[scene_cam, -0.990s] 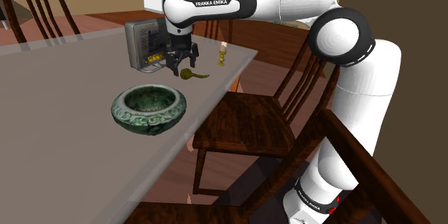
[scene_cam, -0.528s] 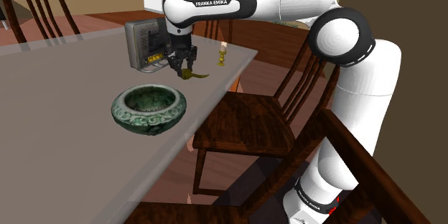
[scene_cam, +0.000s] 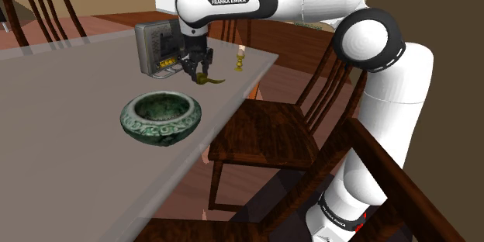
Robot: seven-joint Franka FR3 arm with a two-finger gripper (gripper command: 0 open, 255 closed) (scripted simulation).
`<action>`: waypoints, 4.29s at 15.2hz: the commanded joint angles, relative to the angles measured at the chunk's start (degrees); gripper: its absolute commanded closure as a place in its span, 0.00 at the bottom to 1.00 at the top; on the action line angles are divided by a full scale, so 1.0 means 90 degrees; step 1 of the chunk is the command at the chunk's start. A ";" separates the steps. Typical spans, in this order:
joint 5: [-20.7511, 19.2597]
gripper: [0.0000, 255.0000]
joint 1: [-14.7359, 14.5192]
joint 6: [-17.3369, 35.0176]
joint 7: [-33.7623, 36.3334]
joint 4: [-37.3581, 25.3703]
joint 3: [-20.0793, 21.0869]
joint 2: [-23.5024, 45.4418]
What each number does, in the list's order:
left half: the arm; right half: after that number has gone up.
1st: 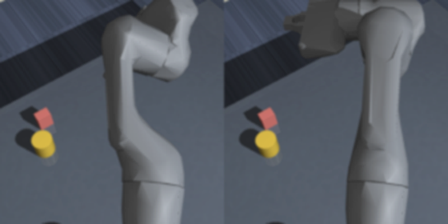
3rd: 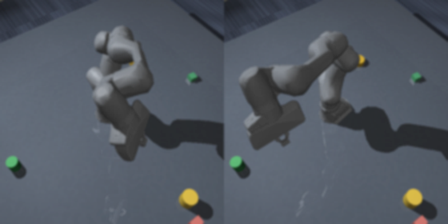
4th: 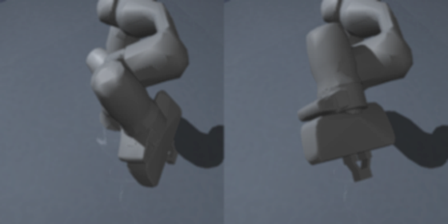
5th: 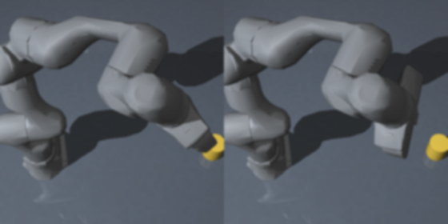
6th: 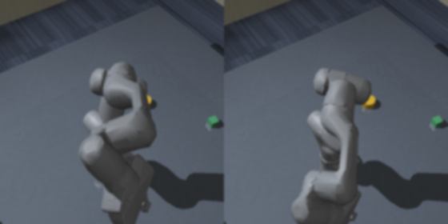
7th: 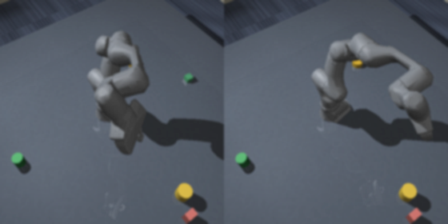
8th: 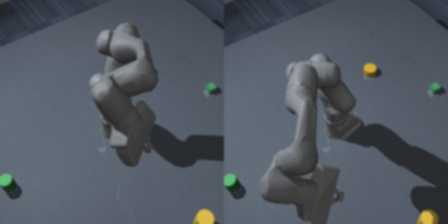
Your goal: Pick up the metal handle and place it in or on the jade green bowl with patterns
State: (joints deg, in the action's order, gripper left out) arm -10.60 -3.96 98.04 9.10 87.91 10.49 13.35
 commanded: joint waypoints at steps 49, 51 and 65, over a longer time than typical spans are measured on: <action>-0.0241 1.00 -0.2179 -0.3602 0.2222 -0.3848 0.0804 0.0613; -0.0291 1.00 -0.2444 -0.3737 0.2520 -0.4078 0.0894 0.0751; -0.0211 1.00 -0.2782 -0.3036 0.3495 -0.3071 0.1336 0.0579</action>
State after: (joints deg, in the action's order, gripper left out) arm -12.98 -29.53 69.04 40.49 57.58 22.47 19.59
